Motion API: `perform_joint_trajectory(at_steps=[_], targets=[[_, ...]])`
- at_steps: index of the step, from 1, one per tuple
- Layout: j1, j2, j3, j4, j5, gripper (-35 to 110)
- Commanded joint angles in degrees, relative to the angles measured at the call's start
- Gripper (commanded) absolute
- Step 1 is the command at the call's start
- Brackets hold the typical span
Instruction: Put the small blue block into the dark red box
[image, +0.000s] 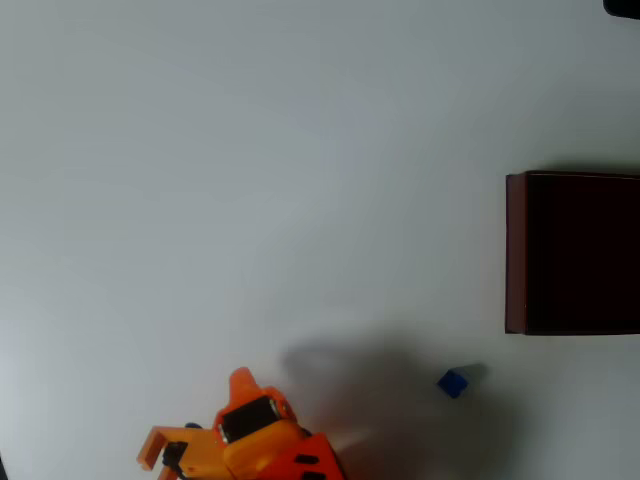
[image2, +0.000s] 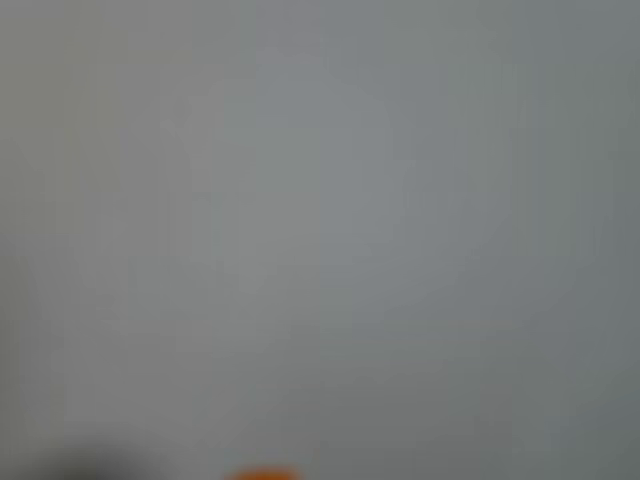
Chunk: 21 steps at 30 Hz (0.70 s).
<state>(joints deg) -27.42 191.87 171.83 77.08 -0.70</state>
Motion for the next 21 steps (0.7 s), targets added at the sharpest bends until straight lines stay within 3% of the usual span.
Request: perform_joint_trajectory(at_steps=[1,21], targets=[[1.8,0.5,0.4,0.3,0.2,0],[1.3,0.5,0.4,0.3,0.1,0]])
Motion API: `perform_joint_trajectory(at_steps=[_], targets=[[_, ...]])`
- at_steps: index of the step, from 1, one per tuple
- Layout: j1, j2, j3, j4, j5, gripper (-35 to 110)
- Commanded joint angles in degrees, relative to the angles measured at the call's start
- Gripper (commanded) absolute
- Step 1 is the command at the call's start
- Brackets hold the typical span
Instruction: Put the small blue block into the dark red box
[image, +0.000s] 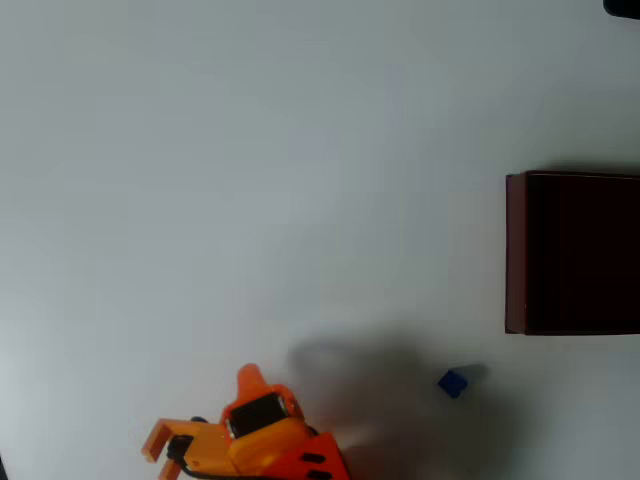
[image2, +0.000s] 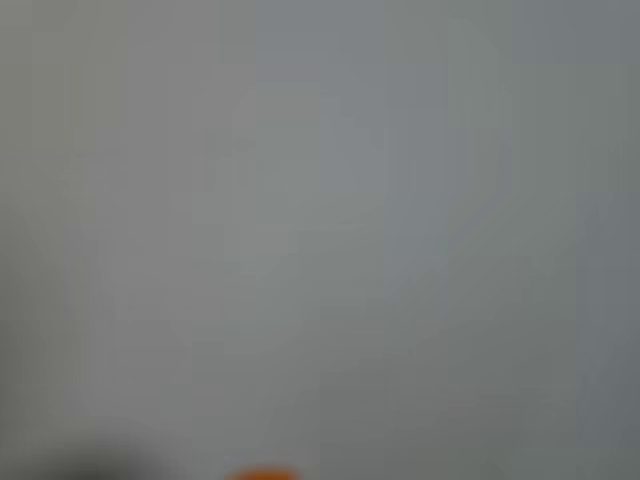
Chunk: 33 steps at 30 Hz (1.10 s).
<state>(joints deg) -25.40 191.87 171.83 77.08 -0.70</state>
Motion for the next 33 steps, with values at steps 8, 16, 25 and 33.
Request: perform_joint_trajectory(at_steps=[8,16,25,33], targets=[[-1.0,0.7,-0.4,0.2,7.5,0],[0.9,-4.1,-6.1,-0.3,24.3,3],[21.1,-26.5,-29.2,9.3,38.1,11],[43.5,-38.7,-45.8,18.7,45.7,25]])
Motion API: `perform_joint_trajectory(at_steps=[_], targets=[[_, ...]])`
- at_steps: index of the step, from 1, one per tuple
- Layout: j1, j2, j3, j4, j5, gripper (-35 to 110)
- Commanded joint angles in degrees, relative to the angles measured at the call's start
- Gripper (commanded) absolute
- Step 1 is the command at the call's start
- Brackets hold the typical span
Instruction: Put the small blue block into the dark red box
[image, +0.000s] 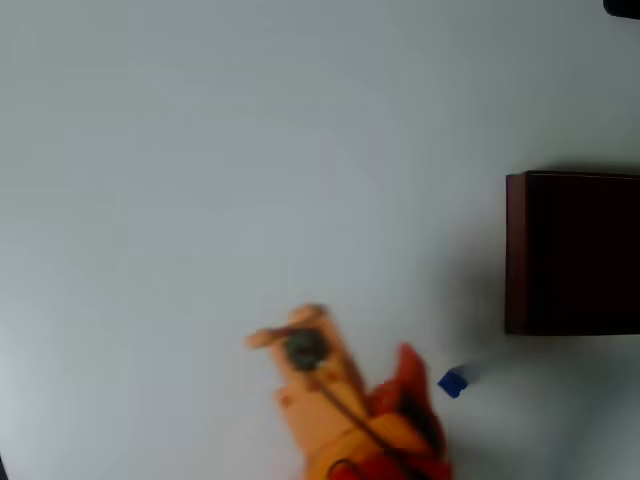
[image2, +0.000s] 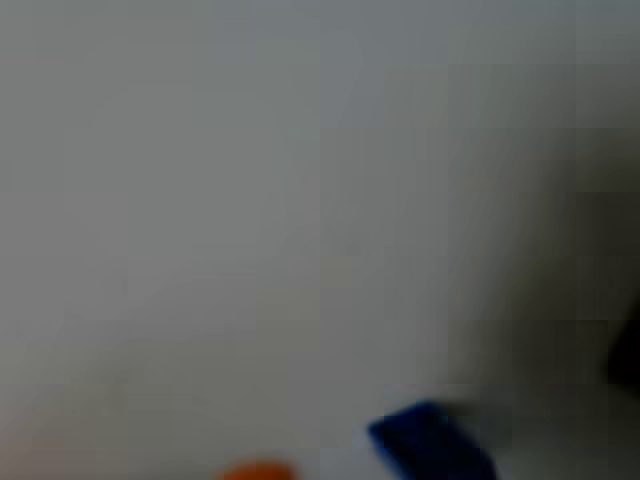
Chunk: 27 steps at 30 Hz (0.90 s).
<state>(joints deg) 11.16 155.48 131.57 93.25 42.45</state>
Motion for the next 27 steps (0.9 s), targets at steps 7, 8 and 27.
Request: perform_joint_trajectory(at_steps=[7,8,27], targets=[[22.3,-12.0,-6.1,4.0,8.5,29],[24.2,-12.5,-5.4,4.0,9.8,29],[17.8,-27.7,-9.4,1.1,46.7,30]])
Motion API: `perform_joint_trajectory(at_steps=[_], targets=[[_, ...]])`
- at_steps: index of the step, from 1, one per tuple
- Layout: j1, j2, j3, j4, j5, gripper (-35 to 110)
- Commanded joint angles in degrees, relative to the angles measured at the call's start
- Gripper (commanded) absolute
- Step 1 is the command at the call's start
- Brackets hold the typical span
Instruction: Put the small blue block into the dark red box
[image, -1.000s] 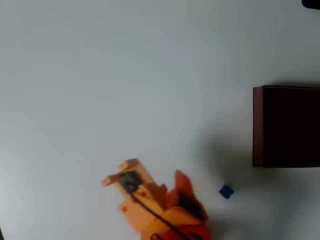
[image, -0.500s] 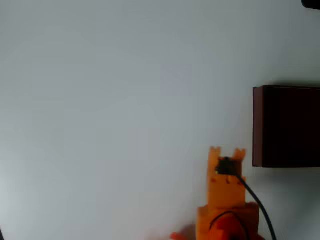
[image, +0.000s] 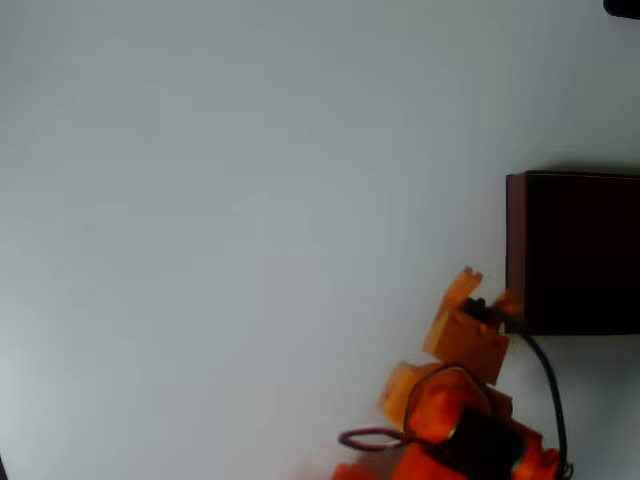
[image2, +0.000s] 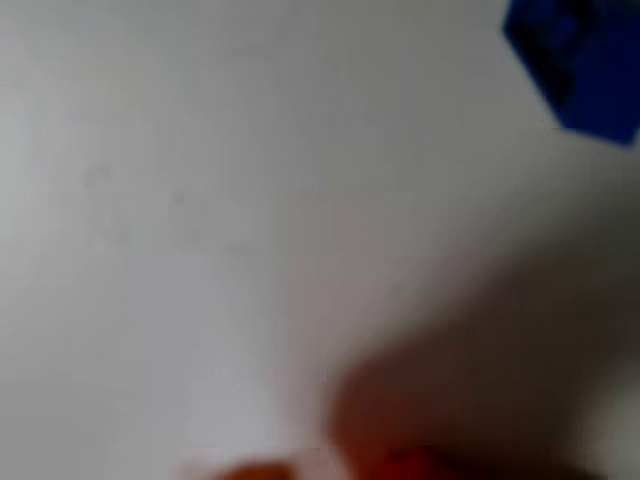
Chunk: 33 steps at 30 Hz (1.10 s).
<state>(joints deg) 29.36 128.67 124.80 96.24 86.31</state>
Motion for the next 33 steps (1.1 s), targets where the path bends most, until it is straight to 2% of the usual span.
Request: perform_joint_trajectory(at_steps=[1,13,20,33], targets=[[-0.4,-1.8,-2.5,-3.5,3.0,30],[4.1,-12.1,3.3,-17.0,1.1,30],[8.0,-9.7,6.9,-18.4,-0.3,30],[7.9,-12.1,11.2,-23.9,0.1,30]])
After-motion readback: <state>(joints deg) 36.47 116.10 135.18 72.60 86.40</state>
